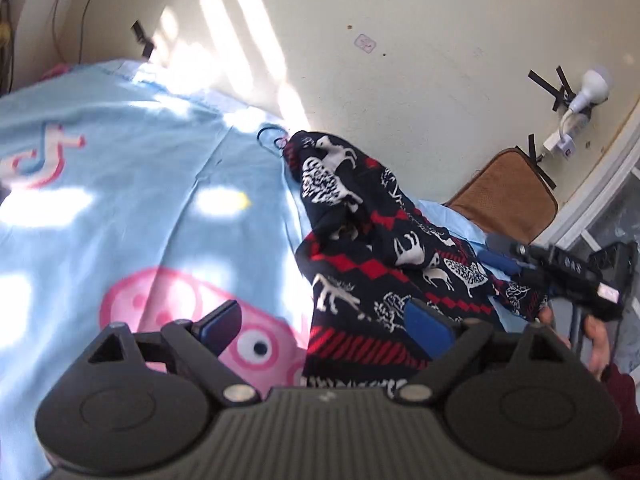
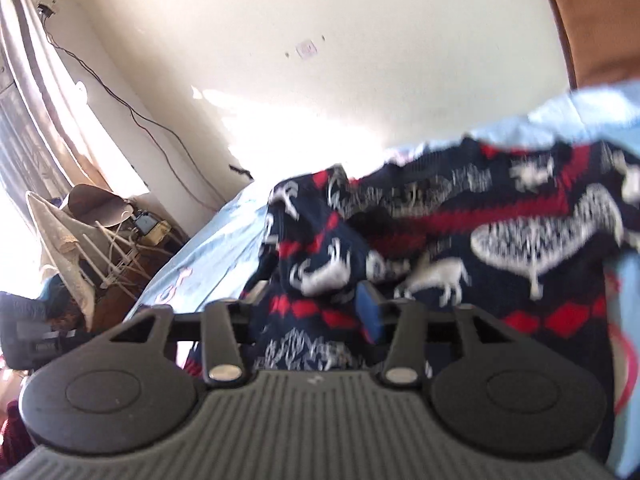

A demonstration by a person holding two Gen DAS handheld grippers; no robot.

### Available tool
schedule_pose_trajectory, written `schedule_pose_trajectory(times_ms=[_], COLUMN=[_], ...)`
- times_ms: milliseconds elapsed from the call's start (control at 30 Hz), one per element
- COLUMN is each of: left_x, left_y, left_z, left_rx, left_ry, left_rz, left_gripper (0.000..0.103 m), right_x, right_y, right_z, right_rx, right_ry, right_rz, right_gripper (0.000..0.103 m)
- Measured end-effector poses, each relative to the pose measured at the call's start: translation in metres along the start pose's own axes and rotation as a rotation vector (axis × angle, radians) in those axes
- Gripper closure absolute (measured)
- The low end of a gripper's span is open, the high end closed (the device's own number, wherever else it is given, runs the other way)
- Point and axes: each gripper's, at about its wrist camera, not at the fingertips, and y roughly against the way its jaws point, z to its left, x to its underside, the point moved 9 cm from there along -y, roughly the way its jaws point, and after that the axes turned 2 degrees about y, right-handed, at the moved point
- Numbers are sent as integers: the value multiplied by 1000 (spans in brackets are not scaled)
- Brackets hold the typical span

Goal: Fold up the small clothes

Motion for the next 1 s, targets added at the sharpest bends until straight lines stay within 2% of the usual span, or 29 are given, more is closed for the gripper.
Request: schedule_pose_trajectory(times_ms=[33, 100, 167, 200, 233, 267, 333, 400, 433, 467, 500, 567, 600, 633, 700, 767, 867, 1000], left_x=[7, 21, 38, 46, 51, 56, 57, 55, 55, 56, 58, 65, 67, 68, 70, 70, 69, 68], left_y=[0, -5, -11, -16, -17, -19, -11, 4, 10, 15, 17, 17, 15, 13, 6, 2, 6, 6], left_z=[1, 0, -2, -4, -6, -9, -21, -44, -56, -67, -78, -91, -93, -93, -89, -82, -79, -75], left_rx=[9, 34, 58, 70, 65, 76, 154, 244, 278, 315, 367, 434, 428, 416, 411, 411, 410, 404], left_ry=[15, 34, 46, 44, 32, 23, 14, -45, -87, -120, -143, -171, -183, -193, -172, -125, -115, -86], left_rz=[0, 17, 59, 82, 86, 111, 101, 73, 61, 60, 72, 103, 98, 90, 105, 120, 107, 103], left_gripper=[13, 17, 36, 59, 84, 97, 96, 96, 95, 94, 92, 62, 32, 22, 22, 22, 22, 22], right_x=[-7, -9, -3, 1, 6, 2, -23, -59, -73, -79, -81, -81, -81, -82, -85, -86, -78, -65], right_y=[-14, -52, -92, -110, -121, -123, -111, -83, -69, -61, -54, -38, -28, -23, -18, -30, -73, -130], right_z=[3, 7, 3, -5, -12, -20, -29, -54, -72, -88, -103, -133, -143, -144, -135, -111, -64, -22], right_rx=[21, 74, 144, 159, 161, 167, 213, 316, 379, 432, 482, 585, 612, 600, 531, 455, 323, 217], right_ry=[53, 188, 281, 281, 259, 229, 211, 152, 117, 103, 99, 65, 28, 6, -23, -8, 69, 123], right_rz=[0, 56, 131, 188, 236, 229, 151, 29, 0, 5, 30, 75, 65, 47, 9, -4, 65, 130], right_gripper=[18, 19, 21, 42, 79, 83, 87, 87, 86, 86, 80, 68, 55, 53, 53, 53, 53, 54])
